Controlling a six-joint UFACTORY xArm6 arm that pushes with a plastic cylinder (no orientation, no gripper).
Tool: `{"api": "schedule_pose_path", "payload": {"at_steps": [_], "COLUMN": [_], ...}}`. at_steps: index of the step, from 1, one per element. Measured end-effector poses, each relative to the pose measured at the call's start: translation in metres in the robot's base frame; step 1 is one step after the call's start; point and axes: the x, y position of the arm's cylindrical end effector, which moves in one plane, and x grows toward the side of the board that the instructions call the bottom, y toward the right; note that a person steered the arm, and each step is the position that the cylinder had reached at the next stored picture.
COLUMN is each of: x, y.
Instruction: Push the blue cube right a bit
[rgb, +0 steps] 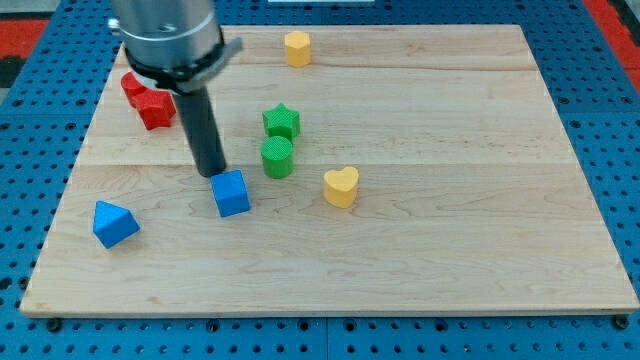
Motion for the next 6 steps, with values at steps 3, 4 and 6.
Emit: {"api": "schedule_pose_path", "payload": {"at_steps": [3, 4, 6], "x": [0.055, 0.048, 0.038], "y": [-0.004, 0.008, 0.034]}}
